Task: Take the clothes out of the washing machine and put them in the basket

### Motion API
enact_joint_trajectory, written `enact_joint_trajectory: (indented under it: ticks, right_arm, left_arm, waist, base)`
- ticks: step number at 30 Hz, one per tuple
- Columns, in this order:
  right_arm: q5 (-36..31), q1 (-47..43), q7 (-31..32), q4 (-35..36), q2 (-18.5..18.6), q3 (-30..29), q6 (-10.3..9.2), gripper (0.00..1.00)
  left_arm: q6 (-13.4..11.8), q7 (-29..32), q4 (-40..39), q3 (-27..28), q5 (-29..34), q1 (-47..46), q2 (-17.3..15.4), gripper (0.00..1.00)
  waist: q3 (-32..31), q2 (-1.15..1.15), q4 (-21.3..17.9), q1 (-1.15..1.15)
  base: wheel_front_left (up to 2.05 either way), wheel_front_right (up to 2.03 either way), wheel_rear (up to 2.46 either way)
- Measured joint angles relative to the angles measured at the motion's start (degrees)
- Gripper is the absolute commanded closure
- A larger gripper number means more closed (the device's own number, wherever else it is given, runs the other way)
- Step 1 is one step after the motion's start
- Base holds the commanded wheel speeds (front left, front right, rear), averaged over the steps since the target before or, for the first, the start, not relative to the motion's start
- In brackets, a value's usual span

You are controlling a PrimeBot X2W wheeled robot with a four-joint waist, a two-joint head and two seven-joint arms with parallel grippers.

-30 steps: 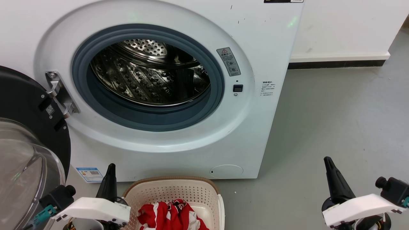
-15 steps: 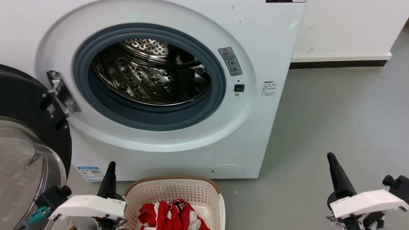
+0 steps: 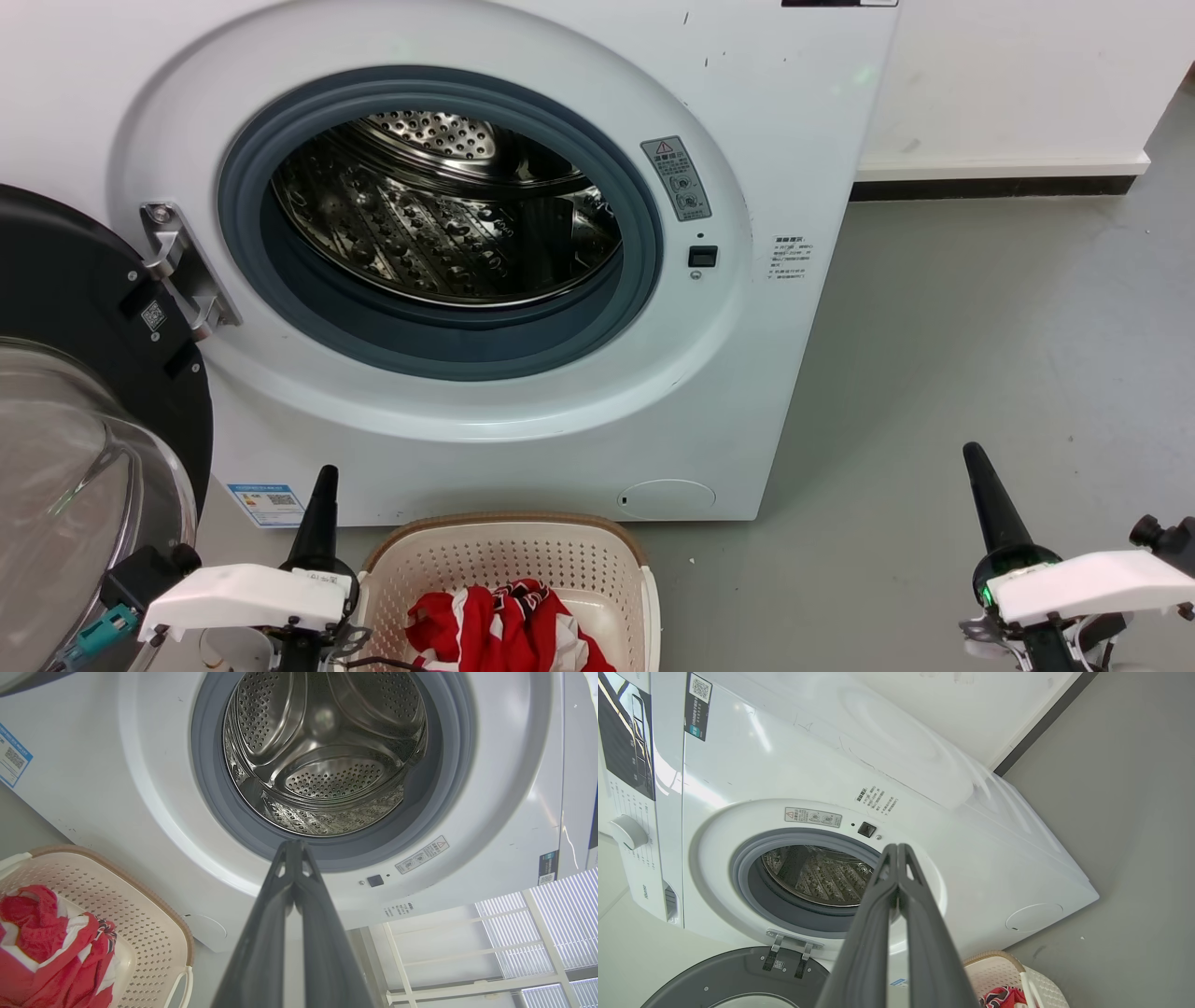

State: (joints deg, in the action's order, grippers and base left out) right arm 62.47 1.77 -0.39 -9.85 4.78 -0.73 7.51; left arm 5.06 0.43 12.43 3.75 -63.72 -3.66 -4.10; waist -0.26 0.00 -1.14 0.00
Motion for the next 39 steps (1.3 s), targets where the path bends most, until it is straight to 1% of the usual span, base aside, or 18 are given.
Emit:
enact_joint_trajectory:
  ticks: [24, 25, 39]
  right_arm:
    - [14.56, 1.73, 2.18, -1.79, 0.02, -1.46, -0.01, 1.00]
    - [16.22, 1.85, 2.47, -1.99, 0.01, -1.63, -0.01, 1.00]
    - [23.19, 2.88, 3.55, -2.98, -0.02, -2.44, -0.01, 1.00]
  left_arm:
    - [1.03, 2.80, 0.71, 1.23, -13.03, -1.07, 0.62, 1.00]
    - [1.11, 3.10, 0.79, 1.43, -14.51, -1.24, 0.66, 1.00]
    - [1.60, 4.46, 1.15, 2.04, -20.85, -1.57, 0.89, 1.00]
  waist:
    - [0.17, 0.00, 0.46, 0.00]
    - [0.19, 0.00, 0.51, 0.00]
    - [0.30, 0.00, 0.78, 0.00]
  base:
    - [0.00, 0.00, 0.00]
    - [0.00, 0.00, 0.00]
    - [0.00, 0.00, 0.00]
